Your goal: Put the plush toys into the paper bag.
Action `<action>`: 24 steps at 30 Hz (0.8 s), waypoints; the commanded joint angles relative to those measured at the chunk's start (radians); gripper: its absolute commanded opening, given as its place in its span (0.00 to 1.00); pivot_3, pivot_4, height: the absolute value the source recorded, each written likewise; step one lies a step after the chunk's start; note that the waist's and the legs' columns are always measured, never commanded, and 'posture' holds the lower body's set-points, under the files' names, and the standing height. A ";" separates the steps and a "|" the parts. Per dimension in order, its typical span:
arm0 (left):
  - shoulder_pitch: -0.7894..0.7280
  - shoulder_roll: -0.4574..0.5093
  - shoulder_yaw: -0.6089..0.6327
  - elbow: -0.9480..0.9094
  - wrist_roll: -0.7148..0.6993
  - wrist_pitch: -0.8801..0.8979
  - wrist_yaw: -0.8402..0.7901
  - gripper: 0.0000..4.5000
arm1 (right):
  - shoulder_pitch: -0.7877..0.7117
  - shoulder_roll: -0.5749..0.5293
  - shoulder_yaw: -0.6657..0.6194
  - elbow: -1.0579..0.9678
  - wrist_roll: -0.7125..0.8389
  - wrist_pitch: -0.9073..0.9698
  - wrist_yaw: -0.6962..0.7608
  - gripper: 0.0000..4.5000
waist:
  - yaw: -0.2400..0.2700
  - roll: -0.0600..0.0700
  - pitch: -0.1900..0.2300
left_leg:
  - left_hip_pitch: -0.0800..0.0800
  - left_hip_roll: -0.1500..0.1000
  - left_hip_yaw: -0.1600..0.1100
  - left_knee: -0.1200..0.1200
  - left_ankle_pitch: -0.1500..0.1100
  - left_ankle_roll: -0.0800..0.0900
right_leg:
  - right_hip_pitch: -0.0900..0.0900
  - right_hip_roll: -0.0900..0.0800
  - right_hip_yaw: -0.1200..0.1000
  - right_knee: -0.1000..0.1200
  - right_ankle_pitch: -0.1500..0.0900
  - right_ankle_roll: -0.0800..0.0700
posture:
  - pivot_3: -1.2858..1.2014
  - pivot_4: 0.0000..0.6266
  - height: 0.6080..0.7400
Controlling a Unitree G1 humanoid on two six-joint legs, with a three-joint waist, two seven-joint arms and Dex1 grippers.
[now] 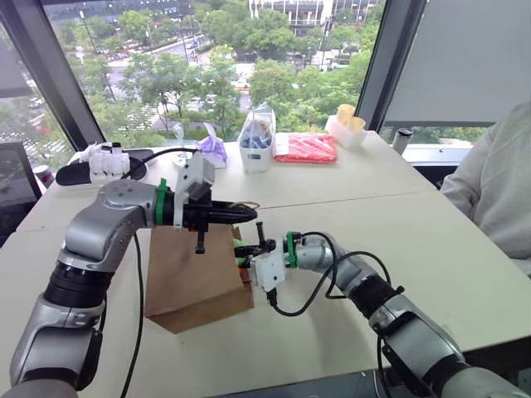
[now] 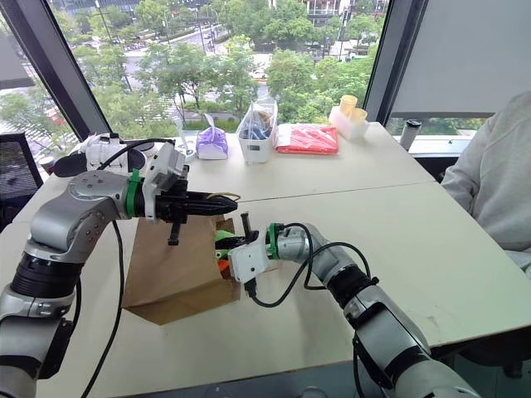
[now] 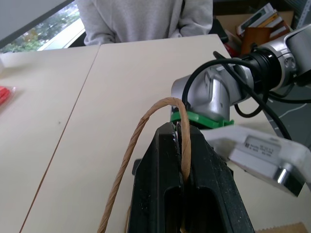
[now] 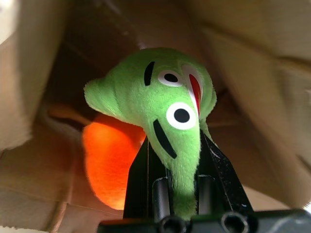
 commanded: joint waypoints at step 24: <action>0.060 0.114 0.126 -0.121 -0.078 0.099 0.057 0.00 | 0.196 -0.242 -0.229 -0.361 0.206 0.164 -0.124 0.99 | 0.002 0.000 0.000 | 0.000 0.000 0.000 -0.001 0.000 0.000 | 0.001 0.000 0.000 -0.001 0.000 0.000 | 0.52 0.24 1.00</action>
